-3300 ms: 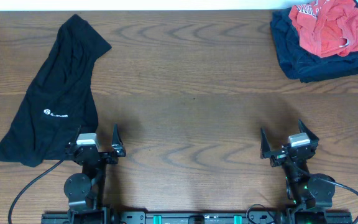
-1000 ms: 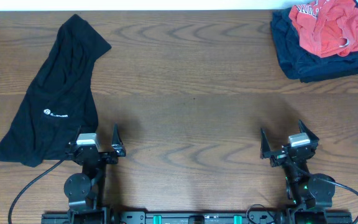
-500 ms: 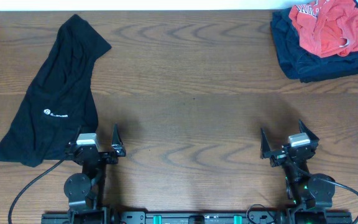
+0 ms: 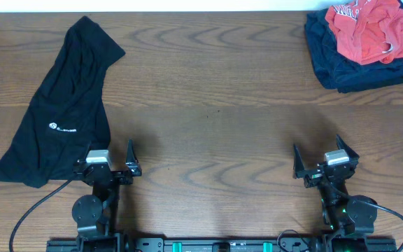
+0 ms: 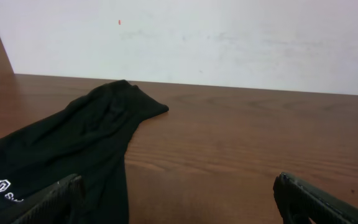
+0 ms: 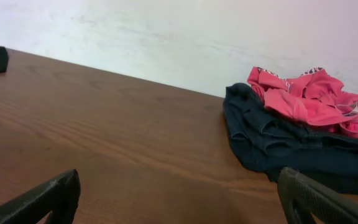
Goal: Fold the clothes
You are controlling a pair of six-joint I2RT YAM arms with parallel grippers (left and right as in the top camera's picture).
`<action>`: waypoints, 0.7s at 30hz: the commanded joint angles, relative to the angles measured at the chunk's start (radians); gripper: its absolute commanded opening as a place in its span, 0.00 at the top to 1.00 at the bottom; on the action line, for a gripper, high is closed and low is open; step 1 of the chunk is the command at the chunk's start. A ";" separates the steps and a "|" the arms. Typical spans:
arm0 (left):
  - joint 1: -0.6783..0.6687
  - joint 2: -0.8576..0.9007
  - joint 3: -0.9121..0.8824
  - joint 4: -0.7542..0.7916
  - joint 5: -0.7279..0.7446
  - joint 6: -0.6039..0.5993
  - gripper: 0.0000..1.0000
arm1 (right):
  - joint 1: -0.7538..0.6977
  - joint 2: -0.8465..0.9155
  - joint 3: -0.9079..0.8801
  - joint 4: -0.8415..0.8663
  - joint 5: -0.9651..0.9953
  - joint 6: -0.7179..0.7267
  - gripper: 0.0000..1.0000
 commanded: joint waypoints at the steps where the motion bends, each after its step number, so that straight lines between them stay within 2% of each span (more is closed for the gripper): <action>1: -0.002 -0.007 -0.010 -0.042 0.010 0.006 0.02 | 0.007 -0.006 -0.002 -0.004 0.009 0.011 0.01; 21: -0.002 -0.007 -0.010 -0.042 0.010 0.006 0.02 | 0.007 -0.006 -0.002 -0.002 0.038 -0.008 0.01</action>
